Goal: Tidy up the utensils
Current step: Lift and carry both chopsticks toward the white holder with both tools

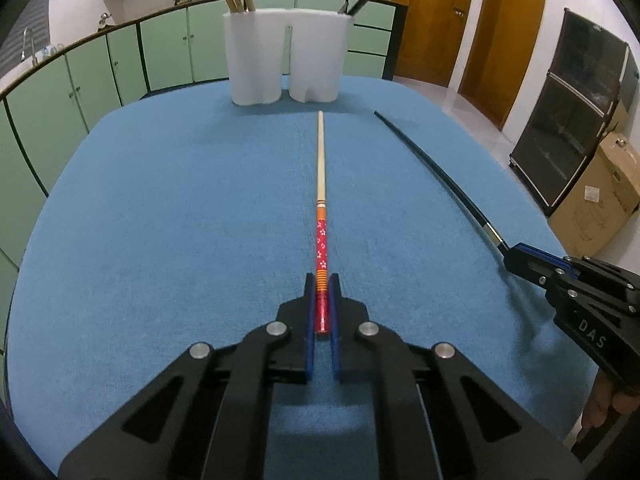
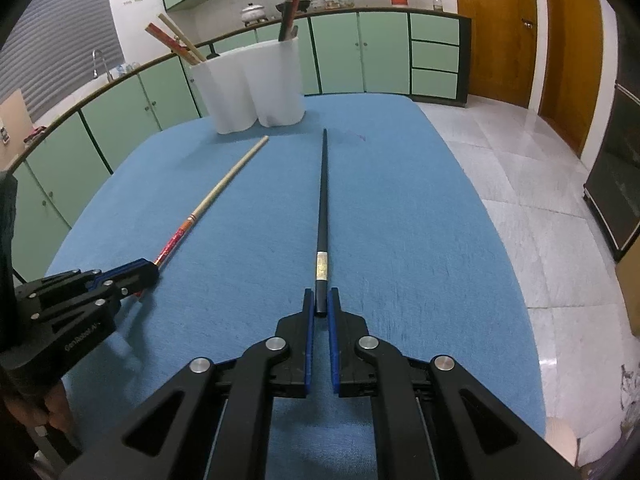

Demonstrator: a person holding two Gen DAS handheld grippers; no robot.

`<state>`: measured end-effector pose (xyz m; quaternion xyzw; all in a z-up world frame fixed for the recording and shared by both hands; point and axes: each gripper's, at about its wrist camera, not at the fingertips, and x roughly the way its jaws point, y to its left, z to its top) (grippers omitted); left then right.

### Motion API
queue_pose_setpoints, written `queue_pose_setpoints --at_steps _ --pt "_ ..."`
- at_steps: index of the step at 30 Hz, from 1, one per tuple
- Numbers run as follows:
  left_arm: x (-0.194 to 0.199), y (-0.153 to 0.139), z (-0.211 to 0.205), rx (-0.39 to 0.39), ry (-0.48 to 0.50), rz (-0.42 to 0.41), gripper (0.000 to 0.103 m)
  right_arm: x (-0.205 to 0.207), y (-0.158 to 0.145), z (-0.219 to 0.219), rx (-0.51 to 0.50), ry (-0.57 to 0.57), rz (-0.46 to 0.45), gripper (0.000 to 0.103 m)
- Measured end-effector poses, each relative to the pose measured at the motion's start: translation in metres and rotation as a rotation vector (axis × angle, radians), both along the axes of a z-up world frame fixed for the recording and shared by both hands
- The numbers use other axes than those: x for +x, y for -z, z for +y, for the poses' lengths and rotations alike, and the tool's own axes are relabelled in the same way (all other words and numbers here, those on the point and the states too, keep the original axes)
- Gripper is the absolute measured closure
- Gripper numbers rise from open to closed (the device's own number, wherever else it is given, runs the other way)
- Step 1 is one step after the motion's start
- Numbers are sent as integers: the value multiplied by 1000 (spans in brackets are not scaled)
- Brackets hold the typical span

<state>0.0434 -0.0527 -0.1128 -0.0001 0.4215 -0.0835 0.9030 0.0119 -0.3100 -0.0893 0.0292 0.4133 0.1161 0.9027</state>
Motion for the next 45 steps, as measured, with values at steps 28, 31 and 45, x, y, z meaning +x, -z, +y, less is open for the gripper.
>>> queue_pose_setpoints --at_steps 28,31,45 --pt "-2 -148 16 -51 16 -339 98 19 -152 2 121 -130 -279 97" --pt "3 -154 18 -59 18 -357 98 29 -164 4 144 -150 -289 97" --pt "26 -199 28 -79 10 -461 98 66 -212 20 137 -233 -364 97"
